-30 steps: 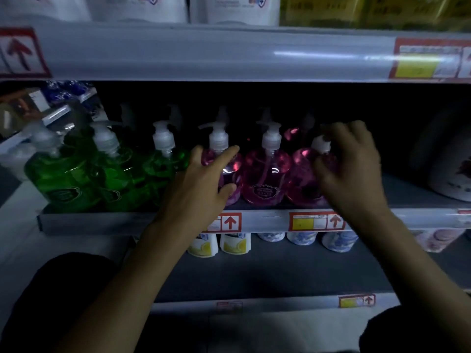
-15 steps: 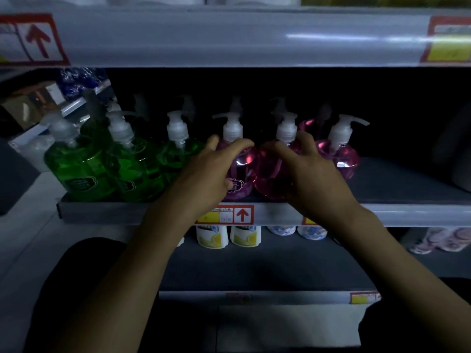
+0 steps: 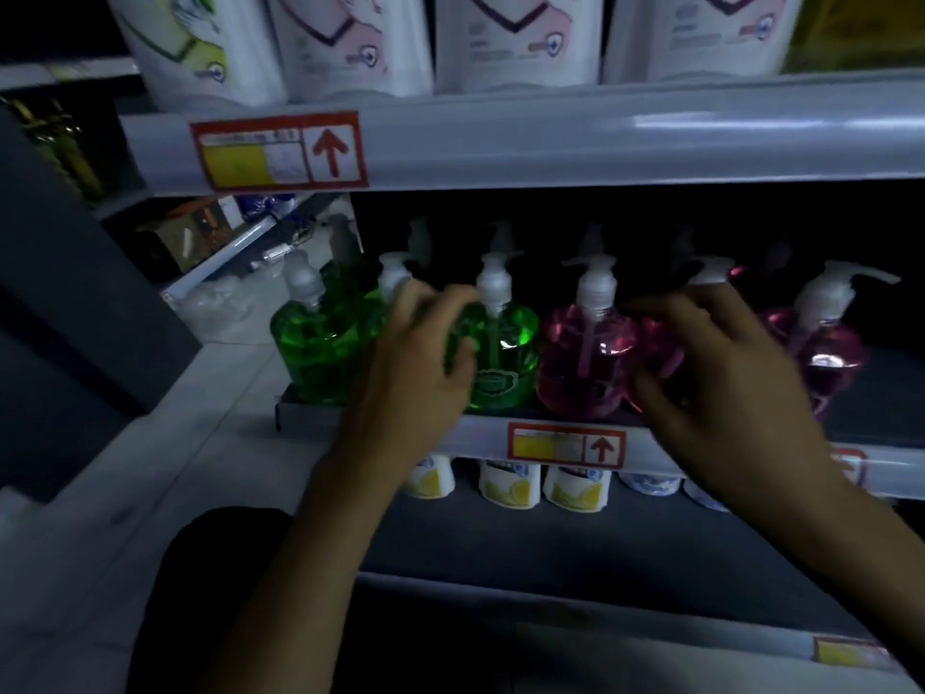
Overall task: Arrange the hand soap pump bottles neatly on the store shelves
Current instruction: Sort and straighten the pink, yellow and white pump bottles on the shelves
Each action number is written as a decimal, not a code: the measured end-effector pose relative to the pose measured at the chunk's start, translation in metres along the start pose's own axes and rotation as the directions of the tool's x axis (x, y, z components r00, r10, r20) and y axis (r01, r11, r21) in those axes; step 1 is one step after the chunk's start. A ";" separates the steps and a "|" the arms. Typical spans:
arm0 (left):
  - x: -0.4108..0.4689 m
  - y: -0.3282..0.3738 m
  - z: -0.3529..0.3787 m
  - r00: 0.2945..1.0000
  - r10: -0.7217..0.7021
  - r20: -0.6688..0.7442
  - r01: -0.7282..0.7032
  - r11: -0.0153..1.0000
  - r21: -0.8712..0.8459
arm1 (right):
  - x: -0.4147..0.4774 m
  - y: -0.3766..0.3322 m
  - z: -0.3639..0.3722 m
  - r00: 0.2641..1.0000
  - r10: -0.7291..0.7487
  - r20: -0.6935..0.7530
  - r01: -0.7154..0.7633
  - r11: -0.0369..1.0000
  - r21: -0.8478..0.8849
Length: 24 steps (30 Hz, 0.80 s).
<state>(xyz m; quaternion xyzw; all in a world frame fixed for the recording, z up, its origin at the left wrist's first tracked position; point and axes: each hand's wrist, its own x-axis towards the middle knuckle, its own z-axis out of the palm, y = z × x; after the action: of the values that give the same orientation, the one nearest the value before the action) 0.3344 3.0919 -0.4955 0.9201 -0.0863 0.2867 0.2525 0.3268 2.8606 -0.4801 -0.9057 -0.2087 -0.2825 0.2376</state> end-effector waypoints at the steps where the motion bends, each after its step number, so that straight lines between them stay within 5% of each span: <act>1: -0.002 -0.014 -0.007 0.999 -0.043 -0.009 0.044 0.998 0.042 | 0.005 -0.012 0.008 0.998 -0.016 0.063 0.015 1.000 0.007; 4: -0.006 -0.045 -0.020 0.989 -0.110 0.103 0.097 0.988 0.121 | 0.025 -0.040 0.037 0.977 -0.049 0.209 0.060 0.997 -0.047; 9: -0.001 -0.057 -0.019 0.951 -0.159 0.266 0.163 0.987 0.009 | 0.052 -0.050 0.077 0.907 0.015 0.421 0.044 0.990 -0.132; 17: 0.005 -0.049 -0.015 0.957 -0.164 0.241 0.111 0.969 0.222 | 0.045 -0.053 0.092 0.947 0.036 0.318 0.014 0.988 -0.151; 20: 0.002 -0.047 -0.018 0.953 -0.169 0.251 0.132 0.979 0.158 | 0.047 -0.053 0.088 0.936 0.040 0.351 0.002 0.993 -0.118; 22: -0.003 -0.050 -0.034 0.976 -0.119 0.180 0.123 0.992 -0.010 | 0.046 -0.058 0.079 0.938 0.068 0.339 -0.018 0.989 -0.149; 24: -0.006 -0.062 -0.061 0.991 -0.092 -0.097 0.078 0.987 -0.140 | 0.036 -0.072 0.071 0.974 0.047 0.220 -0.016 0.990 -0.142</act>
<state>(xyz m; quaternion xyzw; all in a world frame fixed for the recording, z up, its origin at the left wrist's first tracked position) 0.3184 3.1766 -0.4815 0.8877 -0.0533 0.3161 0.3306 0.3464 2.9661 -0.4867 -0.9492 -0.1992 -0.1894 0.1532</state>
